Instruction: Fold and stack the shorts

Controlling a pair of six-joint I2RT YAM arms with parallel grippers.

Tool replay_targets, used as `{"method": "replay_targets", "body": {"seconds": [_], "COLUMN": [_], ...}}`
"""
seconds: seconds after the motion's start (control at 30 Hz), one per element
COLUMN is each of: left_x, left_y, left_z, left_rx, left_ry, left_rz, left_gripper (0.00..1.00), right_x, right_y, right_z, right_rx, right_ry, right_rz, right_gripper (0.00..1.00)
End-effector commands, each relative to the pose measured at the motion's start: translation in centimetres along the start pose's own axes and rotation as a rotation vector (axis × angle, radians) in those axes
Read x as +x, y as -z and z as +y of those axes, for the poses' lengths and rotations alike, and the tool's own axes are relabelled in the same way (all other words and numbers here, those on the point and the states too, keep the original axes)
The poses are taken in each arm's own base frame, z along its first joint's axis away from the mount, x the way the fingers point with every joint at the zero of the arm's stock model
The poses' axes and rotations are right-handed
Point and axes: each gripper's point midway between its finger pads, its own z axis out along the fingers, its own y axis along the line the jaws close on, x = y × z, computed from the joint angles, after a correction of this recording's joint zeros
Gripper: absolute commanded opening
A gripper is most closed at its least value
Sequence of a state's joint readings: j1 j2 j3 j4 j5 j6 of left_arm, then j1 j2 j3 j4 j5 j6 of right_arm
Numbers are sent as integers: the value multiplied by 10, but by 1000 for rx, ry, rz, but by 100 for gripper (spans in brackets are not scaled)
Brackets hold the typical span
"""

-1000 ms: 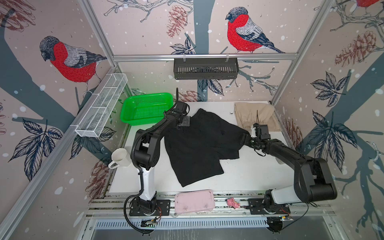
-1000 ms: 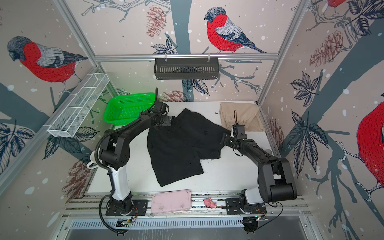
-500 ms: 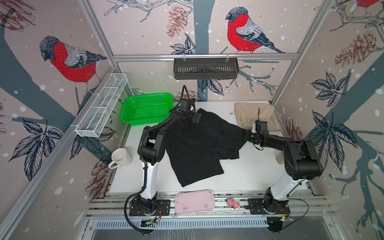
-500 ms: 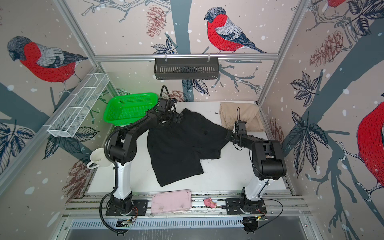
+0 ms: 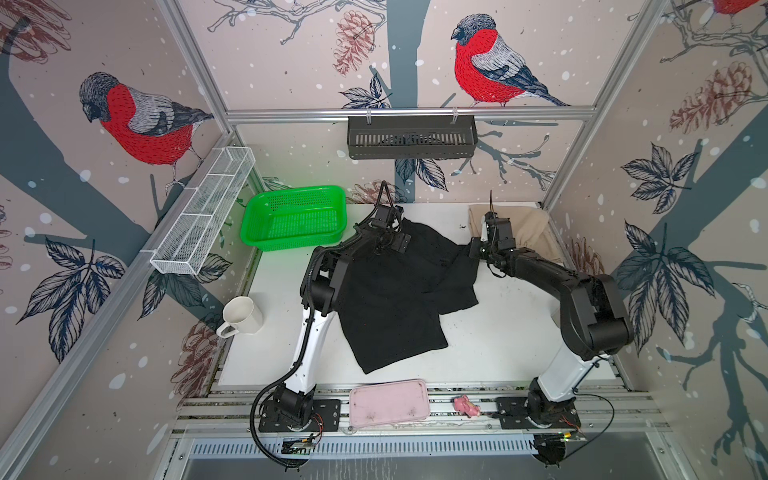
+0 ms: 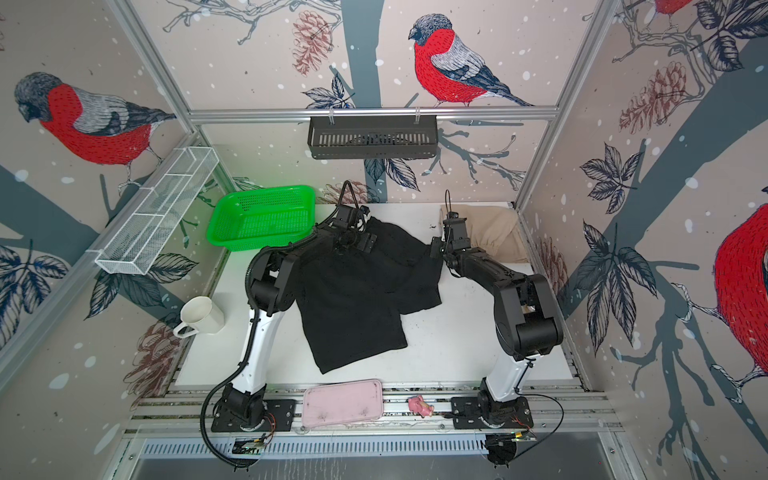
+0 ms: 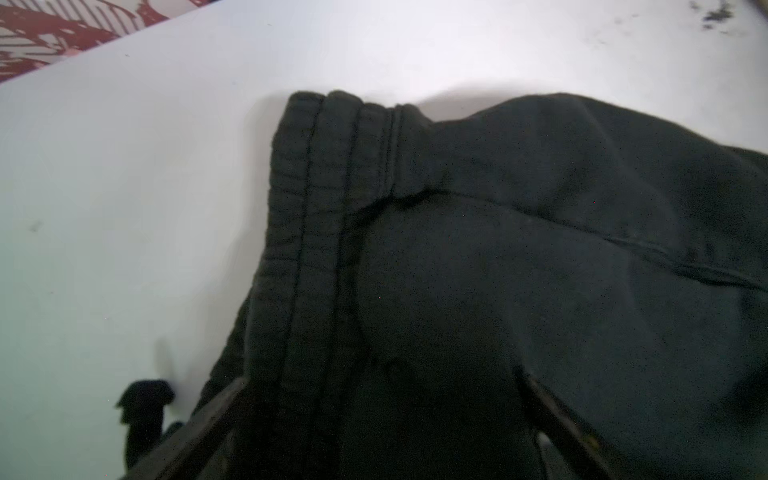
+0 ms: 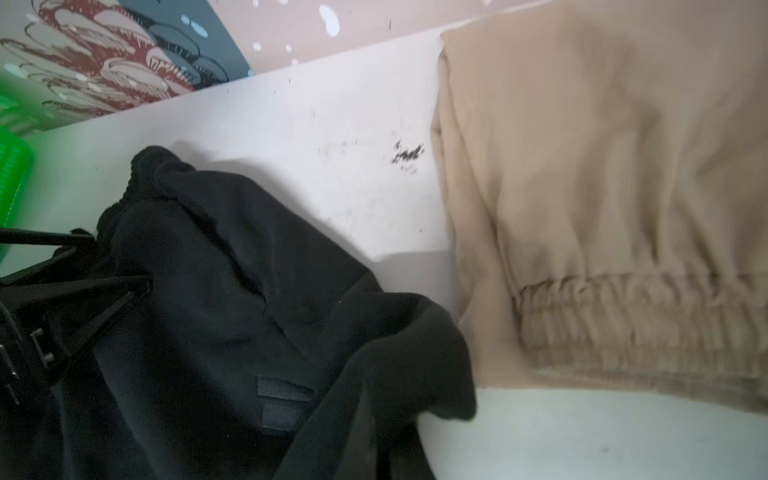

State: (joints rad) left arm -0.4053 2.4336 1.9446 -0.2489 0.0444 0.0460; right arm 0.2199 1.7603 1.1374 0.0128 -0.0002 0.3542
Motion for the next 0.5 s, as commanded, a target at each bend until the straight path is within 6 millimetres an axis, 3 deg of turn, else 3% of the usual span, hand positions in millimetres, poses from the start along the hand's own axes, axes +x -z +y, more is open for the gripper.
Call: {"method": "replay_targets", "body": {"seconds": [0.0,0.17,0.27,0.37,0.4,0.47], "left_x": [-17,-31,-43,-55,-58,-62], "left_y": [-8,-14,-7,6,13,27], "left_z": [44,84,88,81,80,76], "left_rx": [-186,-344,-322,-284,-281,-263], "left_ry": [43,115,154,156,165,175], "left_rz": [-35,-50,-84,-105,-108,-110], "left_gripper": [97,97,97,97,97,97], "right_x": [-17,-49,-65,-78,-81,-79], "right_y": [-7,-38,-58,-59,-54,-40], "right_z": [-24,-41,-29,-15,-14,-18], "right_rx": [67,38,-18,-33,-24,-8], "right_ry": [29,1,21,45,46,34], "right_rz": [-26,-37,-29,-42,-47,-44], "right_gripper": [1,4,35,67,73,76]}}
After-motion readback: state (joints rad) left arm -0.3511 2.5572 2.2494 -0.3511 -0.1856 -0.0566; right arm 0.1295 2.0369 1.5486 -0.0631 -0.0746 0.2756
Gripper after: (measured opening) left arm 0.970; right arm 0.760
